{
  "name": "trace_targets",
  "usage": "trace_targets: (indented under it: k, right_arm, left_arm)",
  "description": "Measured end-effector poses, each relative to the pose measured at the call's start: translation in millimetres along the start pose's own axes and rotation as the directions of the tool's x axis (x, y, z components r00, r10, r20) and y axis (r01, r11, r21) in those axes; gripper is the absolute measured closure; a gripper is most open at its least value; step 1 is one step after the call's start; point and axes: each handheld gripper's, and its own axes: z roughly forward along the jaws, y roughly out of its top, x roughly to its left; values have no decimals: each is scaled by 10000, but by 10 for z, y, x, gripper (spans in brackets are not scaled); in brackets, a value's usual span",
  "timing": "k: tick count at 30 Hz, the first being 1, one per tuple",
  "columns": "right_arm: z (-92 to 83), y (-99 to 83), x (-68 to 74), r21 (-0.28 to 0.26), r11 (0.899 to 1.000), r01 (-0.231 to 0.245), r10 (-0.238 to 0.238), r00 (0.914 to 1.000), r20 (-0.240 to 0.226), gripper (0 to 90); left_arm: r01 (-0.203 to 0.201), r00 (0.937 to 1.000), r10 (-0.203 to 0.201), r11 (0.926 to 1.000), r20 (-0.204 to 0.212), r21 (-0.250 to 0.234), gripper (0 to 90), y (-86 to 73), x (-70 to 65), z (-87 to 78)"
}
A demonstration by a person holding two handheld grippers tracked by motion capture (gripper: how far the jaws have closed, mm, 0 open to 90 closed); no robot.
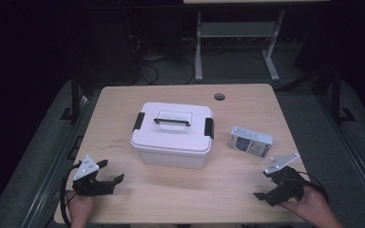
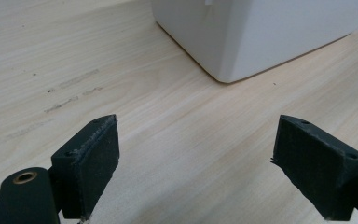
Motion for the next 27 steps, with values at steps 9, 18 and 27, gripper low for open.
trace_targets:
  k: [9,18,27]
  right_arm:
    - [-74,86,20,108,9992,397,-394,9987,-329,174]
    - [-173,261,-3,189,9985,505,-496,9976,-480,175]
    - [-353,630,65,284,9924,1195,-1180,9917,-520,176]
  left_arm:
    - [-120,9999,120,9999,45,-87,136,-8,-23,-9]
    - [-109,9999,110,9998,41,-176,136,-10,-1,-34]
    - [-166,9998,162,9987,-78,-477,137,-6,20,-56]
